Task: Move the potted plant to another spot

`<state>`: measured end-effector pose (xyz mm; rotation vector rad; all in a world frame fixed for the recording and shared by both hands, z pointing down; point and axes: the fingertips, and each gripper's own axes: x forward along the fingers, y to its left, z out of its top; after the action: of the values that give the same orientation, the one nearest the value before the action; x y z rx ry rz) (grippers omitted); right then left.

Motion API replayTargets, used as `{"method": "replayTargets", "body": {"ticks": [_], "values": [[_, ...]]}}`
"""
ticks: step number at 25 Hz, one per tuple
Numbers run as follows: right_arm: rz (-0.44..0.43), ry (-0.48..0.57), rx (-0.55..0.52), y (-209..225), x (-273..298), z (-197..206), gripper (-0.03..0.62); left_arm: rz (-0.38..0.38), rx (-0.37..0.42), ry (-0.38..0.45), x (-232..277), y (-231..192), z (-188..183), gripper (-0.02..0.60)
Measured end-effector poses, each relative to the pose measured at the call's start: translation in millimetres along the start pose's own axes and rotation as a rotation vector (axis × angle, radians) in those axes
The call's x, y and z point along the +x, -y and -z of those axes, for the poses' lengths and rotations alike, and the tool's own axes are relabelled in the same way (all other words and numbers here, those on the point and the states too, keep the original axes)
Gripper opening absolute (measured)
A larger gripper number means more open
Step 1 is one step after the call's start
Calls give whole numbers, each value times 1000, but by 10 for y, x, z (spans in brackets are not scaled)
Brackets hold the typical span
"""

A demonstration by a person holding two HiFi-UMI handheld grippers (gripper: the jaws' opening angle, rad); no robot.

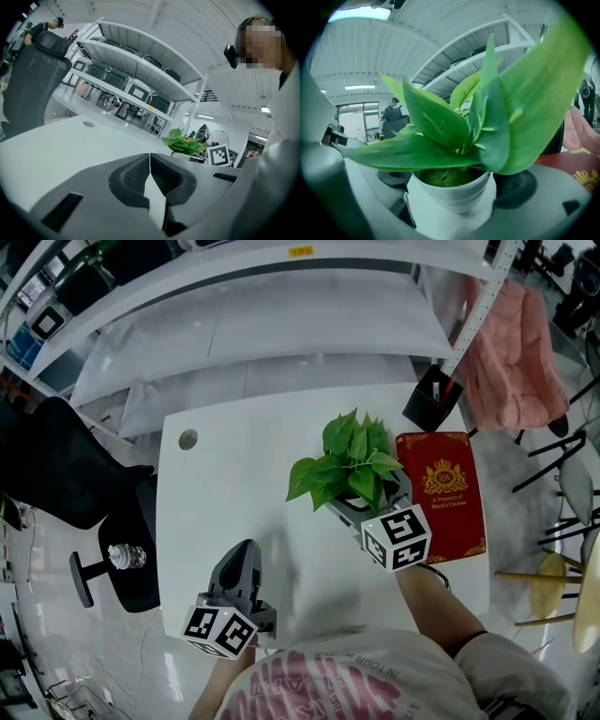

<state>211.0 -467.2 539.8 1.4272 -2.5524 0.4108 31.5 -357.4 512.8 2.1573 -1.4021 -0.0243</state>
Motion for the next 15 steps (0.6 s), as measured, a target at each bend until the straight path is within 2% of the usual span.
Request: {"method": "replayTargets", "body": {"ticks": [2, 15], "values": [[-9, -4, -1, -11, -2, 5, 537, 0, -1, 8, -10, 9, -11, 25], [1, -37, 13, -28, -29, 12, 523, -7, -8, 18, -80, -6, -13, 25]]}}
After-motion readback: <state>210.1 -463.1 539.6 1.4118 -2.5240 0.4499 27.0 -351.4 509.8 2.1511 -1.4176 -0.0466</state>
